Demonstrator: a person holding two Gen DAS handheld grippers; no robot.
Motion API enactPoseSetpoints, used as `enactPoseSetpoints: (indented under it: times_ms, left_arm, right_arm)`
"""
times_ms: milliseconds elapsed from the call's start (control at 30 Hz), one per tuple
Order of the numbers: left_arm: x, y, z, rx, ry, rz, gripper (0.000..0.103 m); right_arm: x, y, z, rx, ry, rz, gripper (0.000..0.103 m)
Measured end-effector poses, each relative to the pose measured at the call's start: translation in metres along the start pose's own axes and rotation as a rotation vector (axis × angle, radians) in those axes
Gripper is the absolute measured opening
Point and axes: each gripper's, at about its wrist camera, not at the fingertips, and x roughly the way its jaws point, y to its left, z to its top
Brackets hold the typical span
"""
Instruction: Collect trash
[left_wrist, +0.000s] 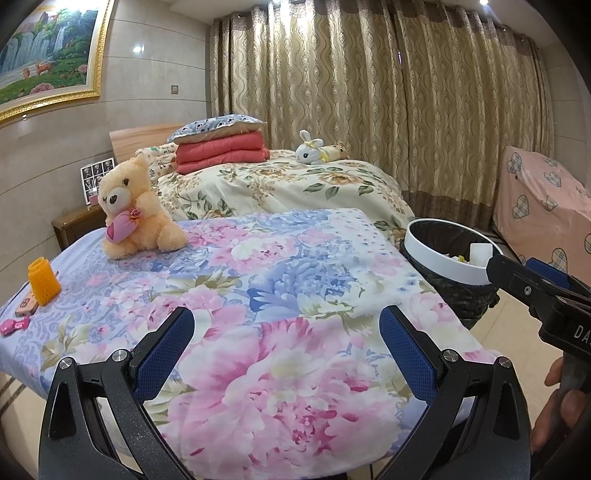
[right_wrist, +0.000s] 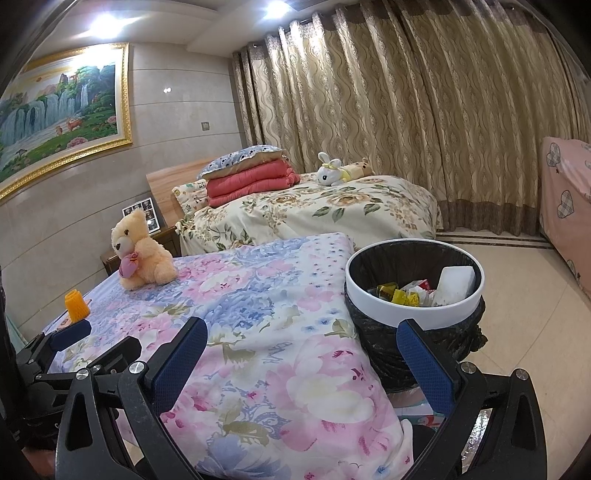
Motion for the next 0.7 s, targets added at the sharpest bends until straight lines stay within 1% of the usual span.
enactPoseSetpoints:
  times_ms: [700]
  left_arm:
    - [0.0047, -0.0007, -0.0018, 0.005, 0.012, -0.006, 0.103]
  right_arm:
    - [0.0037, -0.0017, -0.0012, 0.012, 0.011, 0.0, 0.103]
